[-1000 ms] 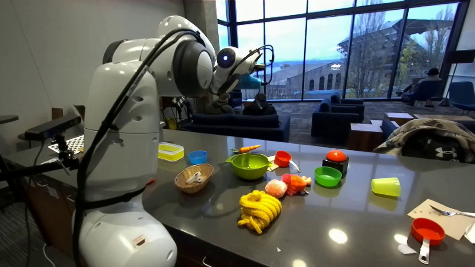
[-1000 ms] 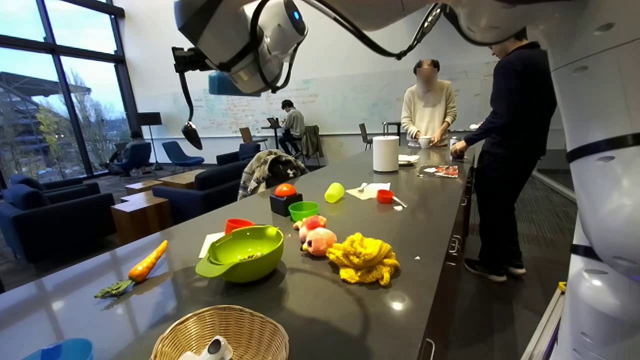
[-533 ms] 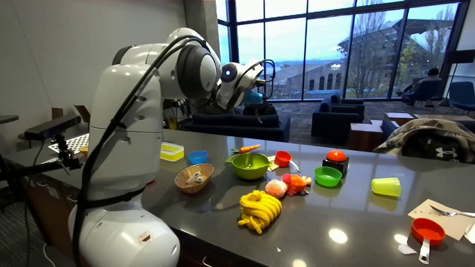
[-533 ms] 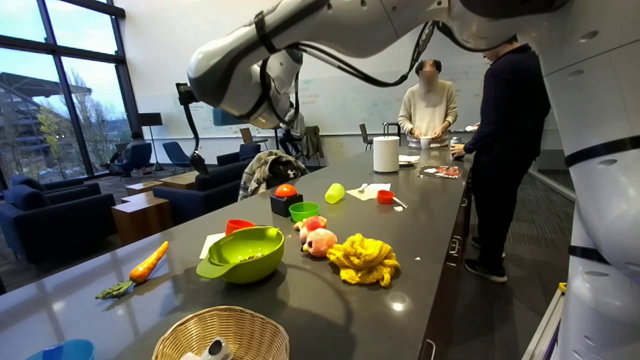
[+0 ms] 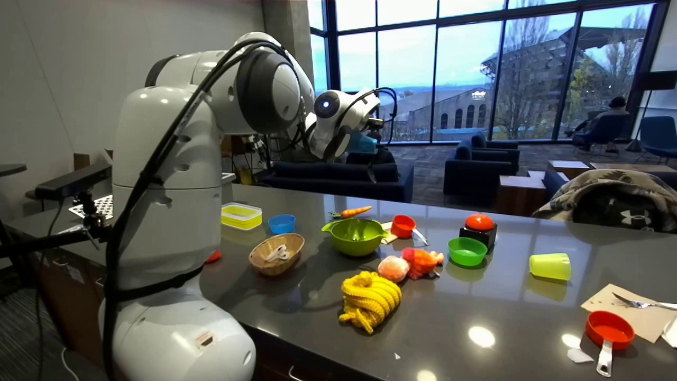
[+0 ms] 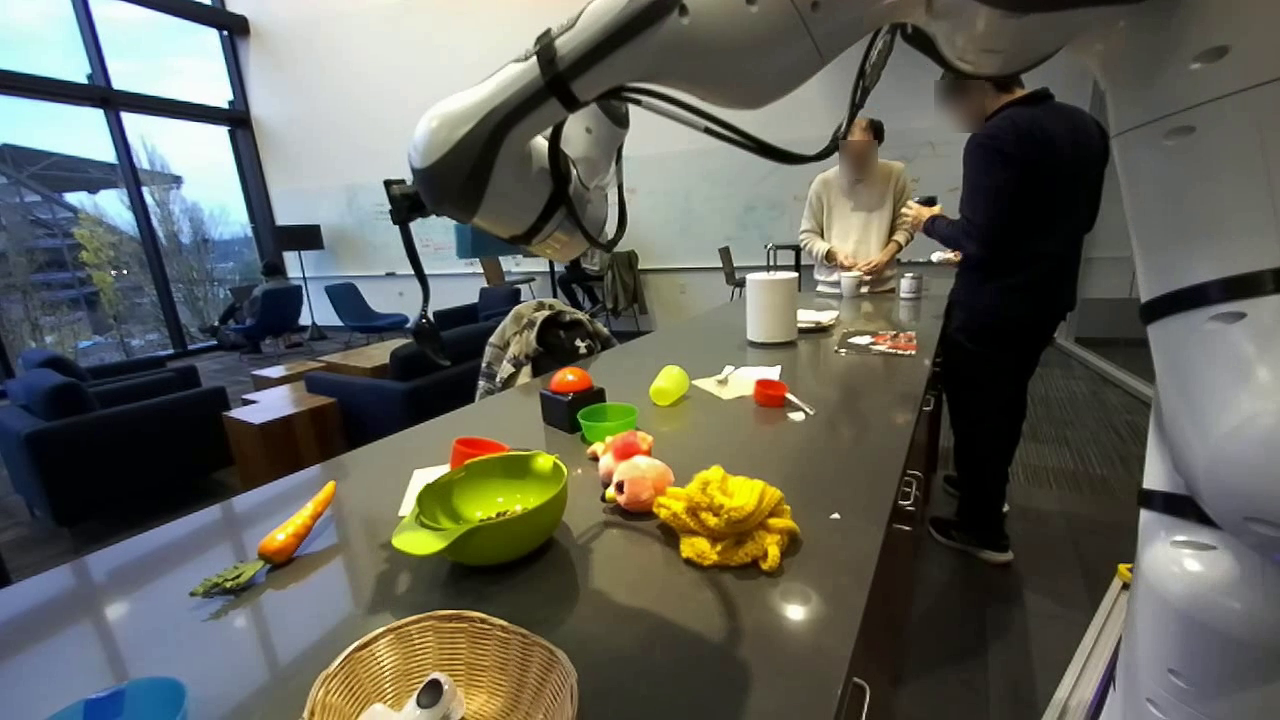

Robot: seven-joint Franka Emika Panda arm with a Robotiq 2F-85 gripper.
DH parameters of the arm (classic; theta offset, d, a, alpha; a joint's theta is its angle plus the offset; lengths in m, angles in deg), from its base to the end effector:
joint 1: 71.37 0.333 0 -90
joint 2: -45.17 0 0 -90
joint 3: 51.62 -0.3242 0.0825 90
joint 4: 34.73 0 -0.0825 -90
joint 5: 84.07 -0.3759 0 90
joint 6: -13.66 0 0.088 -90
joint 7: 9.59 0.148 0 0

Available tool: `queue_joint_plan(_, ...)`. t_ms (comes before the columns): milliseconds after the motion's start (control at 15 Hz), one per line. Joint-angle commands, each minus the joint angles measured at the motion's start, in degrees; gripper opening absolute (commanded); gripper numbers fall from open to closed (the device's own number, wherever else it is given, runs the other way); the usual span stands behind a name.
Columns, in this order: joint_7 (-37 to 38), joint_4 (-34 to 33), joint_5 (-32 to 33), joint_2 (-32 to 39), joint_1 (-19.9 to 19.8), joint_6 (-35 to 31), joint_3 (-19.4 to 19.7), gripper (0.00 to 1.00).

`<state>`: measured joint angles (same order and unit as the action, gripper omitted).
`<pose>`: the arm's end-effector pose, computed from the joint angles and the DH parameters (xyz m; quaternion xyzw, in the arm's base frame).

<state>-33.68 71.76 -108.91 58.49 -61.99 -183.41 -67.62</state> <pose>0.6434 0.2245 0.5592 -0.7799 -0.1151 -0.6055 0.1087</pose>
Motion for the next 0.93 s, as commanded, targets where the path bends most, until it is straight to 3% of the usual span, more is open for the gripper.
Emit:
queue_joint_plan(0,0.3,5.9,-2.5,-6.9,0.3,3.1,0.5,0.01)
queue_joint_plan(600,3.1,11.3,-7.9,-10.1,-0.2,6.0,-0.1,0.01)
queue_joint_plan(667,12.5,12.9,1.1,-10.4,0.9,6.2,2.5,0.01)
queue_joint_plan(867,19.5,13.6,7.0,-10.1,1.1,6.5,3.2,0.01)
